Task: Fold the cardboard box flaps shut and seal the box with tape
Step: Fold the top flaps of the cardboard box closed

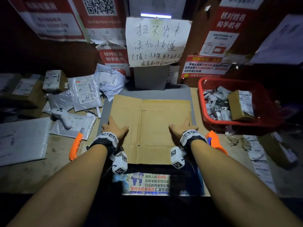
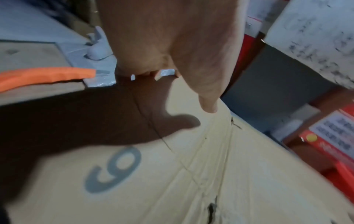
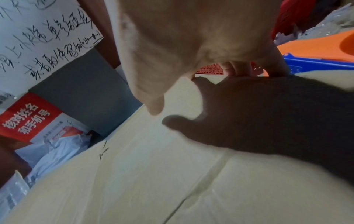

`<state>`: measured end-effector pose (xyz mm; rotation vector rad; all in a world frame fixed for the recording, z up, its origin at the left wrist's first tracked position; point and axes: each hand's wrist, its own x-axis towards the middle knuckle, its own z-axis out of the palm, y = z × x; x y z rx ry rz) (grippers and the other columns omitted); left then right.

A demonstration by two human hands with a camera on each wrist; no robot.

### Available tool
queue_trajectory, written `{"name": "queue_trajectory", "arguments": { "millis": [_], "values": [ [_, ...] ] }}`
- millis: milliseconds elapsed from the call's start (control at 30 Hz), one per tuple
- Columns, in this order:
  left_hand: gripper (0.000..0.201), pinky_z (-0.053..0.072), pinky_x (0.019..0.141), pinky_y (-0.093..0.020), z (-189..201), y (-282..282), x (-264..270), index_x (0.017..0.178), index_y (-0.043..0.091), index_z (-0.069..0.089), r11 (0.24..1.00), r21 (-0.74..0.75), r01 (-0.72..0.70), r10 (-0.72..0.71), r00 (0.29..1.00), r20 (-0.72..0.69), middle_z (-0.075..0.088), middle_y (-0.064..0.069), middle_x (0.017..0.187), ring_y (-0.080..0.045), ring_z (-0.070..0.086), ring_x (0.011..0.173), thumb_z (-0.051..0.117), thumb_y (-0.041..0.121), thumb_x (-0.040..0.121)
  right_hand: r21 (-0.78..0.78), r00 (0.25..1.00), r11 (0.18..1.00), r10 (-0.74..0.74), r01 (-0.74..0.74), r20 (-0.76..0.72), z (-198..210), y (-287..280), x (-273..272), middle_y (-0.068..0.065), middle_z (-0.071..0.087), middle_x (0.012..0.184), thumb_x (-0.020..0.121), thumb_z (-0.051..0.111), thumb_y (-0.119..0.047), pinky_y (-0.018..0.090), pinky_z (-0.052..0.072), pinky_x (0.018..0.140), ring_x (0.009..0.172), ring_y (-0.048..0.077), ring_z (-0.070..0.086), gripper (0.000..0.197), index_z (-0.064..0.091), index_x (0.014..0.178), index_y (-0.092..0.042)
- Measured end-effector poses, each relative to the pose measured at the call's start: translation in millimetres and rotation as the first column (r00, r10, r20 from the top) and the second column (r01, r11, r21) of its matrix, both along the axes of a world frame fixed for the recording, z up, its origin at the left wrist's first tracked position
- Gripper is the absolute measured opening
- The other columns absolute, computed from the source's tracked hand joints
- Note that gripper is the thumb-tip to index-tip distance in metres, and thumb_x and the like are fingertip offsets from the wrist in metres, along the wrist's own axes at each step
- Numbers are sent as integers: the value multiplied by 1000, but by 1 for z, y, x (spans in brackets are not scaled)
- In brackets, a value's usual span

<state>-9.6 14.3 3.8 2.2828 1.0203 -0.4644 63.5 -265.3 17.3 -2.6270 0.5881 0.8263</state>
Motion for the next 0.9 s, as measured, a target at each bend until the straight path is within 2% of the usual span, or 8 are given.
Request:
{"name": "queue_trajectory", "arguments": {
  "millis": [133, 367, 500, 600, 700, 800, 833, 900],
  "values": [
    [112, 29, 113, -56, -4, 15, -11, 155, 25, 2, 976, -146, -159, 161, 987, 7, 24, -21, 156, -44, 31, 139, 63, 71, 73, 90, 997, 993, -73, 72, 8, 3, -2, -9, 23, 24, 142, 84, 47, -73, 54, 33, 108, 129, 52, 38, 94, -6, 156, -43],
    [130, 35, 110, -55, -34, 30, -18, 147, 38, 18, 929, -314, -197, 244, 963, 118, 47, -7, 145, -35, 47, 131, 65, 91, 38, 130, 993, 985, -120, 117, 13, 18, 8, -24, 23, 13, 155, 92, 43, -64, 55, 24, 113, 141, 49, 24, 86, 2, 159, -29],
    [125, 31, 112, -54, 12, 9, -24, 152, 22, 14, 906, -381, -184, 253, 958, 138, 37, -13, 152, -38, 39, 136, 59, 86, 55, 138, 984, 983, -137, 122, 110, 28, 16, -27, 24, 21, 150, 94, 38, -61, 54, 28, 109, 137, 46, 27, 79, 11, 158, -24],
    [123, 27, 114, -56, 31, 1, -17, 155, 20, 10, 885, -439, -157, 255, 951, 173, 25, -13, 159, -38, 30, 142, 50, 88, 60, 164, 963, 978, -164, 130, 215, 35, 22, -23, 25, 28, 145, 92, 39, -64, 53, 28, 109, 136, 45, 28, 79, 20, 156, -22],
    [122, 28, 114, -53, 26, 6, 1, 154, 20, 21, 847, -526, -78, 215, 955, 206, 29, -7, 158, -32, 33, 142, 47, 94, 60, 209, 944, 970, -181, 125, 274, 46, 24, -16, 25, 30, 144, 90, 40, -67, 54, 32, 105, 132, 47, 33, 80, 24, 154, -21],
    [97, 45, 99, -37, 64, -10, -1, 144, 24, 41, 765, -644, 3, 166, 966, 201, 53, 4, 137, -17, 56, 118, 46, 88, 71, 231, 932, 965, -195, 127, 304, 58, 25, -10, 24, 31, 140, 90, 42, -67, 52, 38, 99, 124, 50, 41, 81, 25, 153, -20],
    [90, 46, 90, -29, 79, -18, -5, 142, 27, 42, 751, -657, 58, 111, 971, 213, 54, 6, 126, -12, 58, 107, 43, 84, 73, 233, 932, 964, -197, 127, 306, 62, 25, -8, 23, 31, 140, 90, 43, -66, 51, 38, 97, 123, 50, 43, 80, 26, 152, -18],
    [101, 40, 93, -29, 87, -24, -5, 149, 25, 35, 724, -680, 113, 59, 973, 224, 46, 7, 122, -14, 52, 109, 41, 86, 69, 220, 934, 968, -184, 119, 306, 68, 24, -5, 23, 30, 141, 90, 46, -61, 50, 39, 95, 122, 49, 44, 78, 27, 150, -15]
  ]
}}
